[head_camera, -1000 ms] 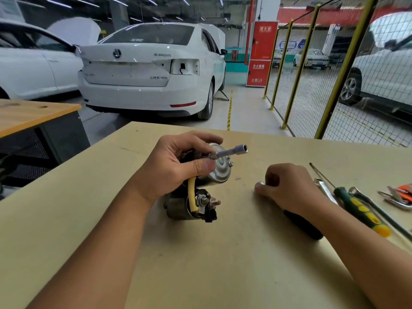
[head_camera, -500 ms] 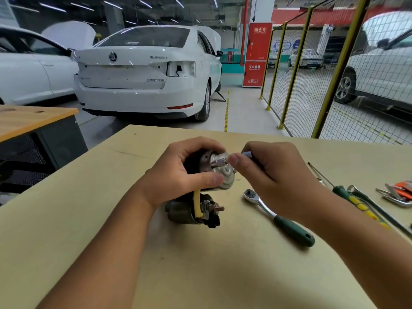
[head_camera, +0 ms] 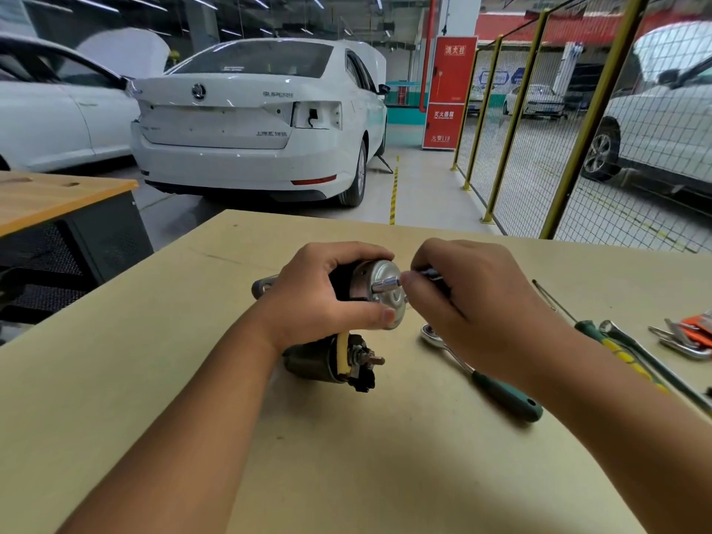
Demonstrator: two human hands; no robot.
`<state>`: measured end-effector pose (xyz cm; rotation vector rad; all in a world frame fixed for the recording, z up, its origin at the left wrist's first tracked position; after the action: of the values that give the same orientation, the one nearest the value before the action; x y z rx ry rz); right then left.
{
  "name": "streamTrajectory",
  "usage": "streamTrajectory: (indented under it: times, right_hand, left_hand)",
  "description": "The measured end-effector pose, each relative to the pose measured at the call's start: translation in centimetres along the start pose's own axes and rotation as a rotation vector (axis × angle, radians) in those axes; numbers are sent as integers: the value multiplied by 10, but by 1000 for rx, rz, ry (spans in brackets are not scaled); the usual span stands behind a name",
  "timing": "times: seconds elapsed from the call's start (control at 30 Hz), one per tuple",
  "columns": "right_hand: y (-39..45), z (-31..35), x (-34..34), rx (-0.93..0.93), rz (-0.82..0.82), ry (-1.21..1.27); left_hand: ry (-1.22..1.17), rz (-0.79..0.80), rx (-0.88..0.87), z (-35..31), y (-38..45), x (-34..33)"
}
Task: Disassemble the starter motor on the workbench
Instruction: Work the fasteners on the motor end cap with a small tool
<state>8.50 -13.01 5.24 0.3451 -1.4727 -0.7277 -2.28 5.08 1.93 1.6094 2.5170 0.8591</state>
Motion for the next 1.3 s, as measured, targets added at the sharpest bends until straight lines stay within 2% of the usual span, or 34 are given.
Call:
streamTrajectory:
  times: [0.17, 0.4, 0.6, 0.87, 1.07, 1.3]
  right_hand:
    - [-3, 2, -8, 38, 38, -25]
    - [-3, 9, -11, -6, -36, 33]
    - [2, 17, -11, -85, 106, -60]
    - [5, 24, -8, -67, 38, 25]
    - [6, 23, -13, -79, 162, -62]
    - [7, 18, -14, -97, 59, 9]
  left_hand:
    - [-2, -18, -9, 0, 0, -2]
    - [-47, -32, -12, 2, 0, 4]
    - [-49, -31, -23, 5, 0, 5]
    - [-130, 8, -17, 5, 0, 7]
    - [-102, -31, -44, 5, -1, 9]
    - [-111, -12, -28, 5, 0, 8]
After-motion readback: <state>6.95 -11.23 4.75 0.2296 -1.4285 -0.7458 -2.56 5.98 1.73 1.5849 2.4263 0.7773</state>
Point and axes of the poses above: each hand's wrist, its own y-axis towards the middle knuckle, its own x-axis out of the back of the hand, z = x × y, the point moved 1 cm from there along y, towards the middle knuckle, and after that the axes turned 14 degrees about -y, right-handed, at the moved point
